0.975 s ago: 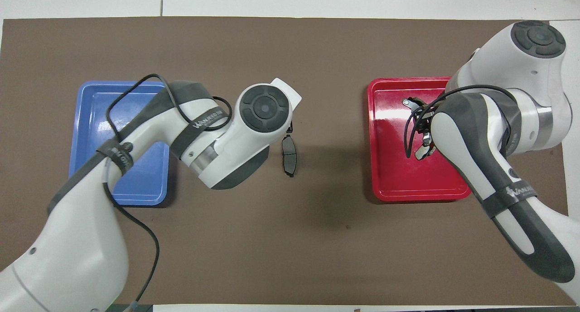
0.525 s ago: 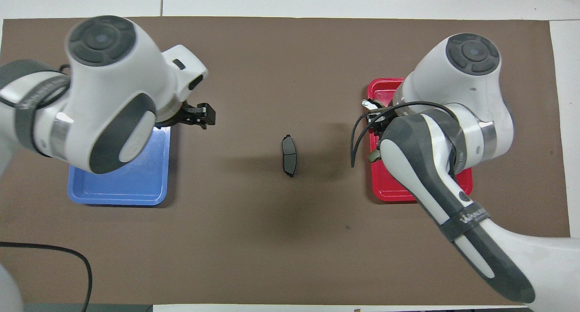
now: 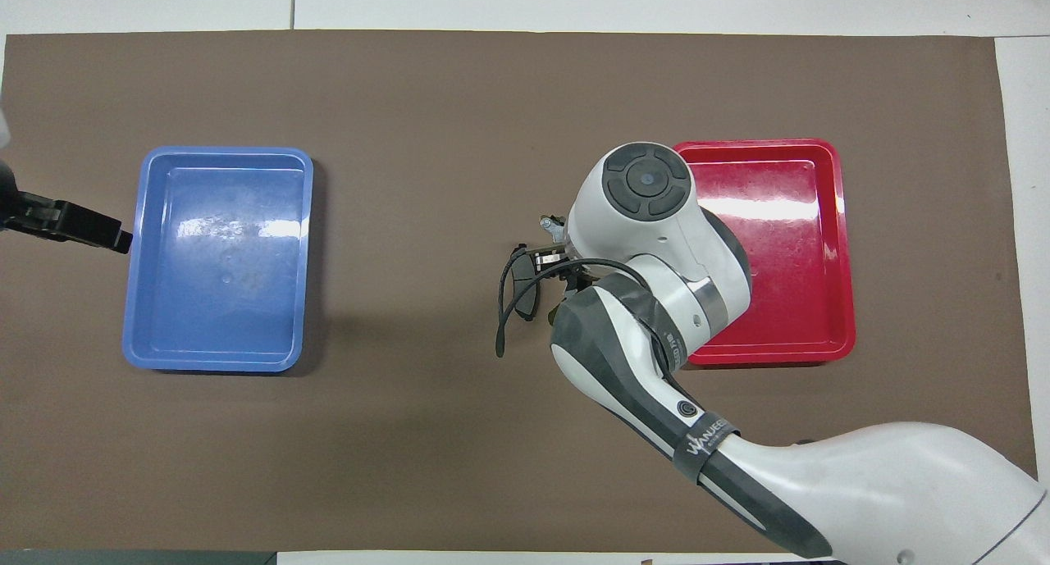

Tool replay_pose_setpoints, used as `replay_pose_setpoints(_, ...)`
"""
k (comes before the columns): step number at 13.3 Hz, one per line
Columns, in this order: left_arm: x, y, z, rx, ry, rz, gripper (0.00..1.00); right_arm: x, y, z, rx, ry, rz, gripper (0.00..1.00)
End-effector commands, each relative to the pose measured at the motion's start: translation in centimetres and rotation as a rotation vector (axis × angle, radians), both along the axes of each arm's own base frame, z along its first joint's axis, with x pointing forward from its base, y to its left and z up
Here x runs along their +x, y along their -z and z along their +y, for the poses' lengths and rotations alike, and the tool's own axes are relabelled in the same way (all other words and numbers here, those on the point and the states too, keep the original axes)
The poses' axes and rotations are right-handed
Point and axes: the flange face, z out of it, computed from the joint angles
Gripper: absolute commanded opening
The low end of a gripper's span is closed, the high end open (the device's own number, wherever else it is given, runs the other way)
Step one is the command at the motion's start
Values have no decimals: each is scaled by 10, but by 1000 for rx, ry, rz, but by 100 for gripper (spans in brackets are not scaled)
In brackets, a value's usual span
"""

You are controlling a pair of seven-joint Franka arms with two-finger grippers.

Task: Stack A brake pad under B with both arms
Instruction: 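Retract the left gripper while the right gripper carries the curved pad, then lower the curved silver pad onto the small pad with the right gripper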

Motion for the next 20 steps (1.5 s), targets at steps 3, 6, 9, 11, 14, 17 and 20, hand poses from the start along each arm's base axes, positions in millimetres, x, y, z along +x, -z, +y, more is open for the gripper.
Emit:
replay_pose_setpoints(3,-13,43,13,-26,27,-24,100,0,25,29,43,28,-35,0)
replay_pose_setpoints(6,-11,51,21,-28,74,-35,100,-4,37,41,58,38,-32,0)
replay_pose_setpoints(9,-11,58,31,-29,75,-34,100,-8,43,48,65,29,-30,0)
replay_pose_setpoints(11,-9,58,27,-27,73,-32,100,-9,44,49,65,29,-28,0)
replay_pose_setpoints(14,-5,44,4,-19,32,-39,100,-11,47,49,70,36,-33,0)
replay_pose_setpoints(17,-4,11,-20,-10,-52,-33,100,-12,50,48,68,36,-29,1)
replay_pose_setpoints(20,-12,-27,-32,-1,-83,-4,100,-16,56,47,70,35,-31,1)
